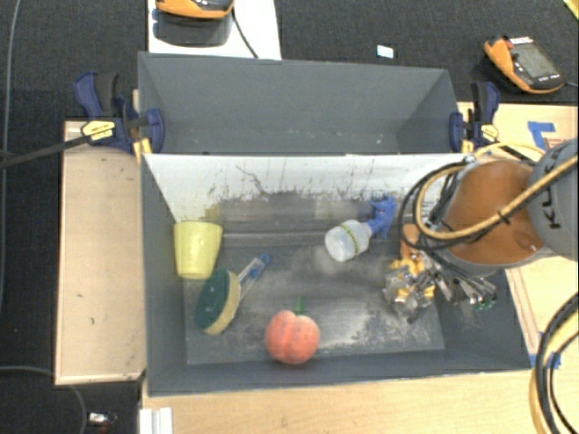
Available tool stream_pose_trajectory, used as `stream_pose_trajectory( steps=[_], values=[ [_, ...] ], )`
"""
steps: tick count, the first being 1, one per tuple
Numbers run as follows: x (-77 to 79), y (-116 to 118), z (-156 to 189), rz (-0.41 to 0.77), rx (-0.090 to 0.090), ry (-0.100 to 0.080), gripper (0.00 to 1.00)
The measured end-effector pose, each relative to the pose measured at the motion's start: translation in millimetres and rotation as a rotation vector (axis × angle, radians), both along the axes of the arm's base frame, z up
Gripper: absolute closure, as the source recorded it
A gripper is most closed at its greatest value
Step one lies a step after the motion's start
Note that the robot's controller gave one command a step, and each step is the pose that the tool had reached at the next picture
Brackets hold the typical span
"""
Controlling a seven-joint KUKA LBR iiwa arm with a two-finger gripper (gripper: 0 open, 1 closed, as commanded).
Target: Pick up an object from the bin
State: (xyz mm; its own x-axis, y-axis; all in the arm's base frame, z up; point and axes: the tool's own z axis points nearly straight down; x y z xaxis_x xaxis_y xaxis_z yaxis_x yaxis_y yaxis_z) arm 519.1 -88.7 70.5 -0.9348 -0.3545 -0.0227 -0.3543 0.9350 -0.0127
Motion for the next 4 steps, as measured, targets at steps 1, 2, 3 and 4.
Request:
stream_pose_trajectory(
  steps=[1,2,3,4],
  values=[
    [0.1,0.3,0.0,0.003,0.000,0.000,1.00],
    [-11.3,-6.4,0.0,-0.074,0.003,-0.002,1.00],
    [23.8,-20.0,-0.6,-0.177,0.007,0.003,1.00],
    [40.2,-26.0,0.2,-0.203,0.006,-0.006,1.00]
  ],
)
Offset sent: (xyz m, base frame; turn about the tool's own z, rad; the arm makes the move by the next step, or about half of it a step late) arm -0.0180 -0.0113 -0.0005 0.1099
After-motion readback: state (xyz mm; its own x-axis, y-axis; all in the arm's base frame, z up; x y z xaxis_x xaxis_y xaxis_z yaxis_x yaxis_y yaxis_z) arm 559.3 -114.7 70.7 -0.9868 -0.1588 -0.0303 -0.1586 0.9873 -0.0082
